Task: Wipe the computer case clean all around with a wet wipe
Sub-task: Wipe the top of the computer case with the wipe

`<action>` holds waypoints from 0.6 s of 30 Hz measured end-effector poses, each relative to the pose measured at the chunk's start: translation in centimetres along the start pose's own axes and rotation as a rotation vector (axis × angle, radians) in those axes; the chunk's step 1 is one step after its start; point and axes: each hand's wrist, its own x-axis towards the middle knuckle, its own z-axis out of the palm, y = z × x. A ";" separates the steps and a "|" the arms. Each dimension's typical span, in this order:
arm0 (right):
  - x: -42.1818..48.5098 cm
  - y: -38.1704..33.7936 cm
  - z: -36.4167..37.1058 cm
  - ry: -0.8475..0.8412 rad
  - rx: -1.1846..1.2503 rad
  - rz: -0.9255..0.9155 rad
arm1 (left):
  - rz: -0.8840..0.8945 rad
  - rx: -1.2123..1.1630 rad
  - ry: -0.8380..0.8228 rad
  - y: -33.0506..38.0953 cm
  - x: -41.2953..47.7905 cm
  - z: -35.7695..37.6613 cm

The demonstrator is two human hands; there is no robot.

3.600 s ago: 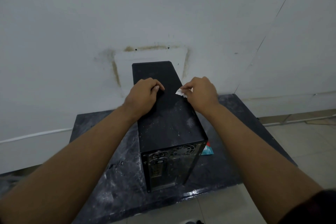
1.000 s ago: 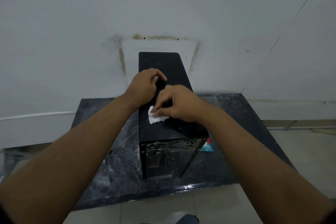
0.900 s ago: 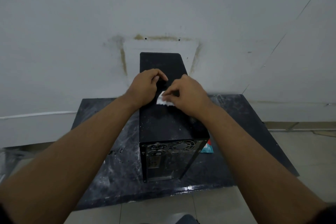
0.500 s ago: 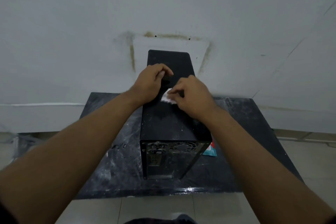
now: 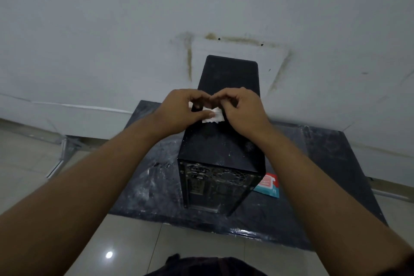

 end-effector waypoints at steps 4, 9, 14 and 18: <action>0.1 -0.8 0.5 -0.056 -0.011 -0.046 | -0.012 0.156 0.022 -1.0 -1.3 -1.3; 0.2 -1.4 0.9 -0.134 -0.049 -0.085 | 0.033 0.113 -0.124 -0.5 -4.3 -3.7; -0.3 -1.5 0.8 -0.153 -0.040 -0.082 | -0.042 0.102 -0.078 0.0 -5.9 -4.9; -0.4 -1.4 0.7 -0.157 -0.042 -0.076 | 0.004 -0.033 -0.202 1.0 -7.2 -4.6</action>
